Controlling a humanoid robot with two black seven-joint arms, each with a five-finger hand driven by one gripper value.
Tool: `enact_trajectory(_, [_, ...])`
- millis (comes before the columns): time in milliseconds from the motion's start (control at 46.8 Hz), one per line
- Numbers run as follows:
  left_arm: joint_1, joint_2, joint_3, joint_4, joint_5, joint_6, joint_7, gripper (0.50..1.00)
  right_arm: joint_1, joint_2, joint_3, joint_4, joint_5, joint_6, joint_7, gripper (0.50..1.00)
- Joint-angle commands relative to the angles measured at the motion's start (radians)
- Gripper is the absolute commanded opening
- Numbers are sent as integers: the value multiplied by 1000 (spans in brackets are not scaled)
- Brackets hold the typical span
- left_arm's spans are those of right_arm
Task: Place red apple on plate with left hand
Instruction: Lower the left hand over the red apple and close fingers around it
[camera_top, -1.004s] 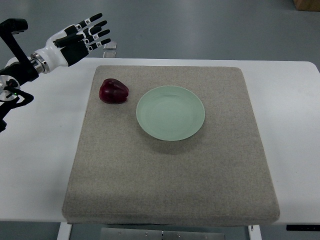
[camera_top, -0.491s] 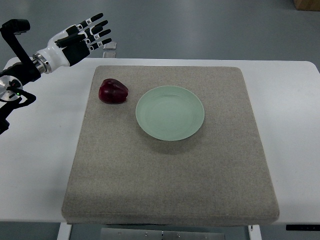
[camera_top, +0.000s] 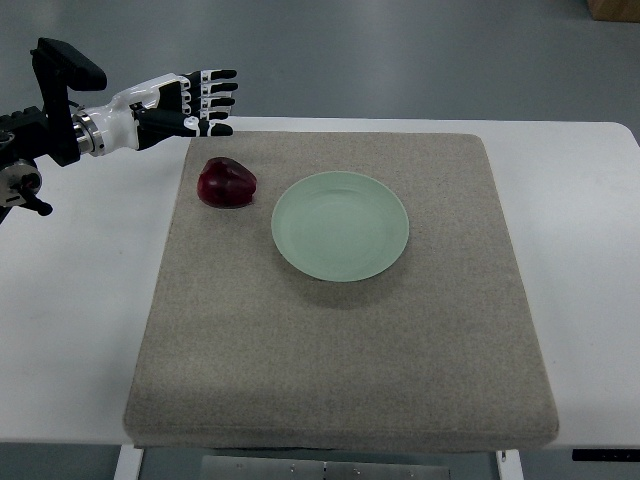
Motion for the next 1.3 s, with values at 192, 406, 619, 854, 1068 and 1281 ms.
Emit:
enact_trajectory(192, [-81,67,4,-82,377,-1,-3,996,0,0,0,0,0,0,0,928])
enact_trajectory(406, [-99,118,7,-138,590,2,-8,996,0,0,0,0,0,0,0,928])
enact_trajectory(619, [-98,136,13,-186,633,2,-34,996,0,0,0,0,0,0,0,930])
enact_trajectory(854, [-98,136,13,-211,784,15,-42,990,0,0,0,1,2,0,0,930])
enact_trajectory(1068, [-98,135,20,-247,857,27,-55,986,0,0,0,0,0,0,0,928])
enact_trajectory(1281, [-98,118,30,-253,1023,29,-55,975,0,0,0,0,0,0,0,928])
